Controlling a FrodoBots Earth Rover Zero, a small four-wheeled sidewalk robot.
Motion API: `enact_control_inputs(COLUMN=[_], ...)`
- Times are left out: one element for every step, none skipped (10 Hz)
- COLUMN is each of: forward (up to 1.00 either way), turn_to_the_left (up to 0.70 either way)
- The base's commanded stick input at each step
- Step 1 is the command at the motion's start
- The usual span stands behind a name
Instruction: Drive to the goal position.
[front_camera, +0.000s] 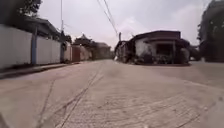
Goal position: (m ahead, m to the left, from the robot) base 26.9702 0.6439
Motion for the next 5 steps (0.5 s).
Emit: enact_control_inputs(forward=[0.70,0.70,0.70,0.70,0.70], turn_to_the_left=[0.00,0.00,0.00,0.00,0.00])
